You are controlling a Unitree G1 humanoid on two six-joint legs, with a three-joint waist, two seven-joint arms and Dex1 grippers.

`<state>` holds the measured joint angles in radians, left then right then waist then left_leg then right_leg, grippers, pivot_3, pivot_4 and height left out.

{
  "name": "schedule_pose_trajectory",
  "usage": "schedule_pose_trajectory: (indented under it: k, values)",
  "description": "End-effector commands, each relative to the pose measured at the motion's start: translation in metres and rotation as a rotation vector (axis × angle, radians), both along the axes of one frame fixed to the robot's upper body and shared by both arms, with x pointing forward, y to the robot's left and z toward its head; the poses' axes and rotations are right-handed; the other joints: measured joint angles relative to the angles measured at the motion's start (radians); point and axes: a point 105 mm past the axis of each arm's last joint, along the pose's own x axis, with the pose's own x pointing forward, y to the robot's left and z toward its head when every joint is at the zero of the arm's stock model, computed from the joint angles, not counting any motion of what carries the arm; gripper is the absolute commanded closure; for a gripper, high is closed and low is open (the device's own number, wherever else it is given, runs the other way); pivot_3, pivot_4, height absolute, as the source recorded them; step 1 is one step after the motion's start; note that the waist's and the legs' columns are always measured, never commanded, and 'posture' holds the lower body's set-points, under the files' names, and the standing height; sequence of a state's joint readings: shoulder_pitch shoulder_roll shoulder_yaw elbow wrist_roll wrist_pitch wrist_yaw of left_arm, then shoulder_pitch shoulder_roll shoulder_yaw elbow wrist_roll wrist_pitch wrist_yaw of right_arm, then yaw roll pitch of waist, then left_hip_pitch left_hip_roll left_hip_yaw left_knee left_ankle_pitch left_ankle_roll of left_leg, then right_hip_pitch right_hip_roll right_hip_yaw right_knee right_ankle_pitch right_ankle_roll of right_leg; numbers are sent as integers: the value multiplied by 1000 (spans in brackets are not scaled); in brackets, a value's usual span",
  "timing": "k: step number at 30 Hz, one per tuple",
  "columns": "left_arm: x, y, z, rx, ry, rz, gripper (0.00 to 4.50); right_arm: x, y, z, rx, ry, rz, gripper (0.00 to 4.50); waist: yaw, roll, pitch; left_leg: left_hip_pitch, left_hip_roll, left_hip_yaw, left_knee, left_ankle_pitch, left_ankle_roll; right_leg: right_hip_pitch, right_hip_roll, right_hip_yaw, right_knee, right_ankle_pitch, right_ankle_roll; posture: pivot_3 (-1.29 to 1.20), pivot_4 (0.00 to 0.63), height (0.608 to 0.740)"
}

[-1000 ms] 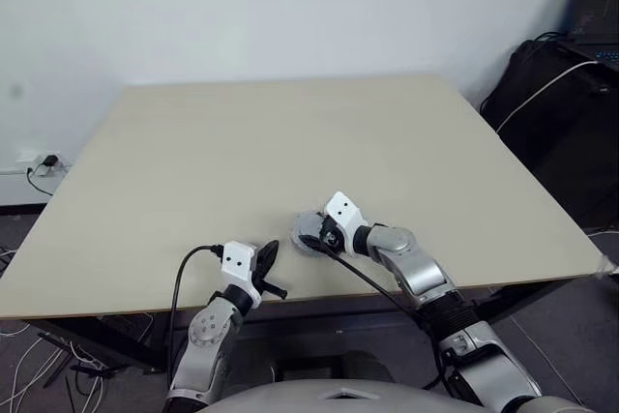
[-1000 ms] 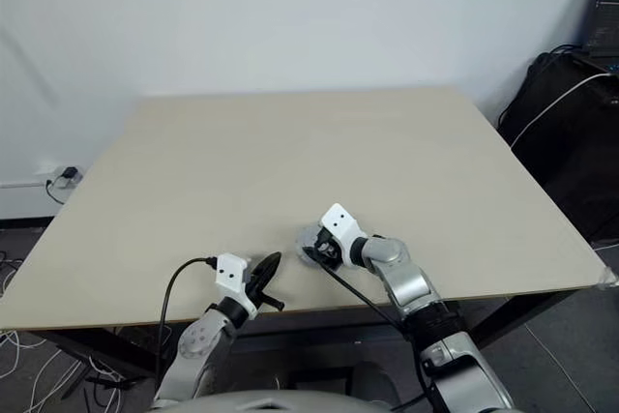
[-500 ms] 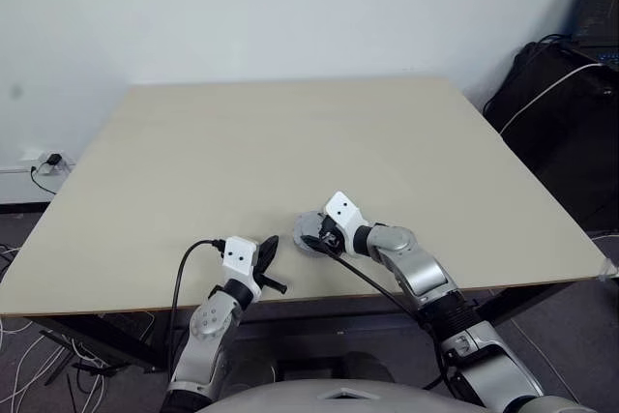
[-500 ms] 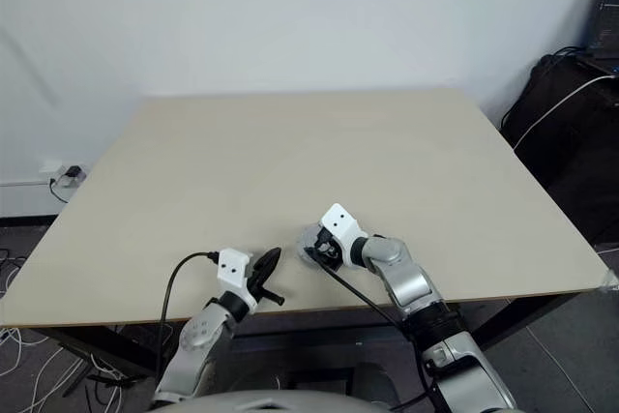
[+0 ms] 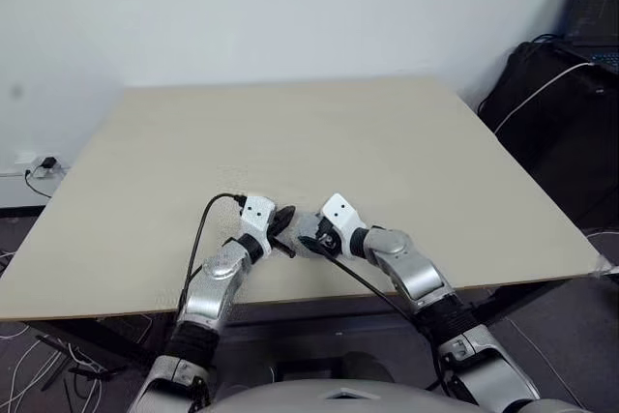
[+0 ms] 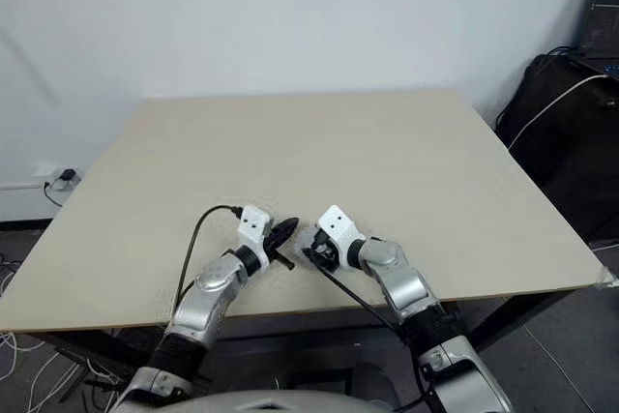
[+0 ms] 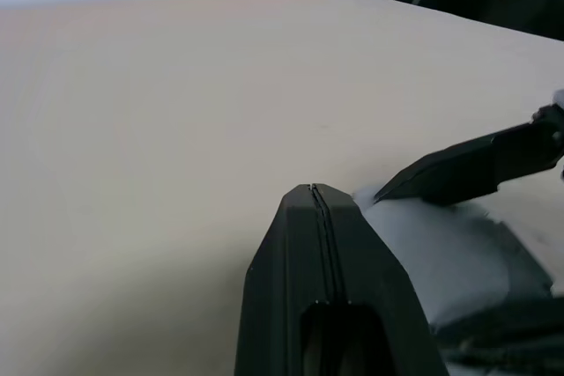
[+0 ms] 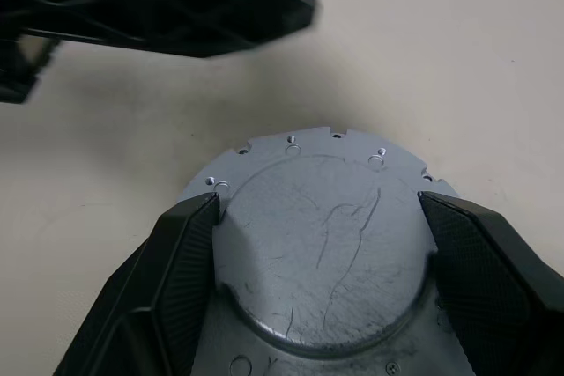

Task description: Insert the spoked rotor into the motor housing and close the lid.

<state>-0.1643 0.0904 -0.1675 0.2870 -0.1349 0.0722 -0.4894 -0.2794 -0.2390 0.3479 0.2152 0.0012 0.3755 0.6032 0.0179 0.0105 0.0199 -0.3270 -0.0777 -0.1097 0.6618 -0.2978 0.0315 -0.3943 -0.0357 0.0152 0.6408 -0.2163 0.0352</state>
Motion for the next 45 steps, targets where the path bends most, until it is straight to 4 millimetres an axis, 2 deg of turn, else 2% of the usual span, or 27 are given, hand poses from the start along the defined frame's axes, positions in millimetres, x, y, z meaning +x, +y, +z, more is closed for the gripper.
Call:
schedule_pose_trajectory:
  k: [1,8,15,25,27,29,40,45]
  values:
    - [7,-12,7,-29,59,-57,4500,-9,-6,-17,-56,53,-11,1232,-1,0,0,0,0,0,0,0,0,0,0,0,0,0,0,0,0,740]
    - [9,-27,0,-33,223,-116,4500,-9,-7,-16,-54,47,-26,1232,-3,-1,1,-1,0,-1,0,-1,0,0,0,1,0,-1,1,0,0,740]
    - [5,-27,-15,28,327,-116,4500,-9,-6,-15,-52,45,-33,1232,-3,-1,1,-1,-1,-2,-1,-1,0,0,0,0,-1,-2,1,0,0,740]
    - [-10,-27,-24,59,400,-192,4500,-7,-5,-15,-46,53,-29,1232,-3,-1,0,1,-1,-3,-1,-1,-1,0,0,0,-2,-2,2,0,0,740]
    - [-10,-28,-23,58,402,-194,4500,-7,-6,-14,-41,51,-41,490,-4,-1,0,1,-1,-3,-1,-1,-1,0,0,1,-2,-2,2,0,0,740]
    - [-11,-28,-23,58,403,-196,4500,-7,-8,-12,-39,47,-48,35,-4,-1,0,1,0,-3,-1,-1,-1,0,0,1,-2,-2,2,0,0,740]
    - [-11,-30,-22,58,395,-206,4500,-26,-38,1,-60,40,-64,35,0,-1,0,0,-1,-6,-3,-2,0,2,0,1,-8,-2,3,0,0,740]
    - [-11,-31,-21,55,395,-214,4500,-34,-53,14,-38,29,-87,35,4,-1,1,-2,-1,-7,-3,-3,0,2,0,0,-11,-2,4,0,0,740]
